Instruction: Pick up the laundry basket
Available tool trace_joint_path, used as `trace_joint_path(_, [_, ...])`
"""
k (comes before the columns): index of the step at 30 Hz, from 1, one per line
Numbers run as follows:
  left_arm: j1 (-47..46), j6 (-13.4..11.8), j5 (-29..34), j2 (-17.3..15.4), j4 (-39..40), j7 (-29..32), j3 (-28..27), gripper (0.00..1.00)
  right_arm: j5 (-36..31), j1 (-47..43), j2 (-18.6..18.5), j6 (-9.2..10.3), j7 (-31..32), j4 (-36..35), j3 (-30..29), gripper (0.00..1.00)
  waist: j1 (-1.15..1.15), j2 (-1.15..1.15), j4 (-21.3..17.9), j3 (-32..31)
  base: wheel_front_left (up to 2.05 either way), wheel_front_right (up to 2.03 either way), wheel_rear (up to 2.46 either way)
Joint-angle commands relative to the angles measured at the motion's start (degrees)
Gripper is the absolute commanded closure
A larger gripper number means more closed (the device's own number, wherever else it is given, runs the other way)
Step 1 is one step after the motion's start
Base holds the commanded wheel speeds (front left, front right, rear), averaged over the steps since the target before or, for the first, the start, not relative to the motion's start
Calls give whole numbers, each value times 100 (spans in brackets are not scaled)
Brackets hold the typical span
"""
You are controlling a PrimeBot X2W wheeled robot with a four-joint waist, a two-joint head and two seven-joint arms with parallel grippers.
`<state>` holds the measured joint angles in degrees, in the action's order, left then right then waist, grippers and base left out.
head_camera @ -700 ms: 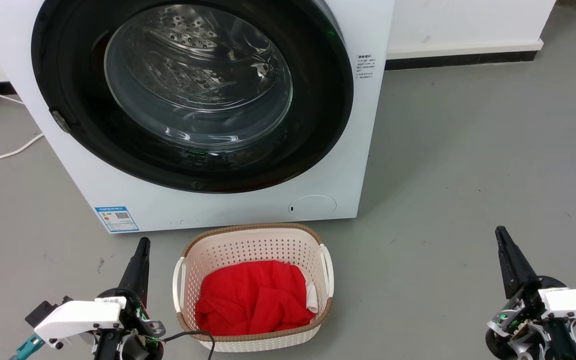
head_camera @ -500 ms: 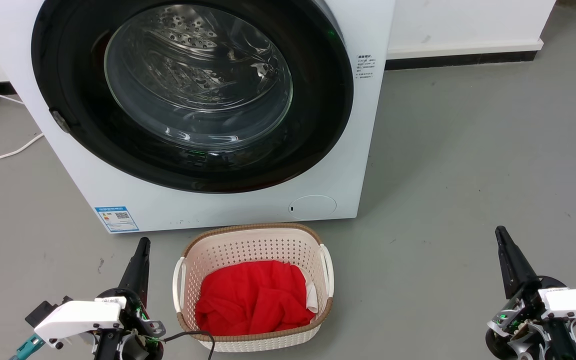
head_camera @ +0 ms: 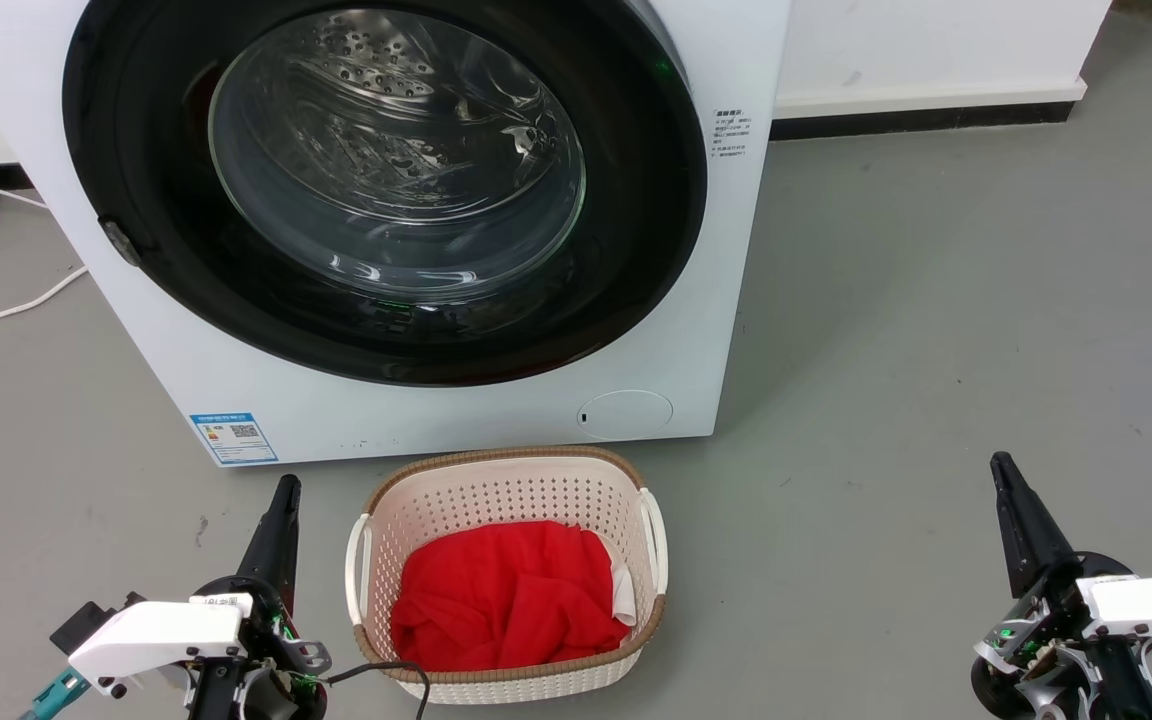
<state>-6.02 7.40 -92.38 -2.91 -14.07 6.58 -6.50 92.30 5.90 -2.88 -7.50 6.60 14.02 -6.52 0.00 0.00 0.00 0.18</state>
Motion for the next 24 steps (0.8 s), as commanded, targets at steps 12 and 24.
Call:
trace_joint_path(12, [0,0,0,0,0,-1,0,0,-1,1,0,0,-1,0,0,0,0,0,0,0,0,0,0])
trace_joint_path(24, [127,-5,241,13,-5,-237,64,0,-318,-111,7,1,-235,104,50,0,0,0,-2,7,0,0,0])
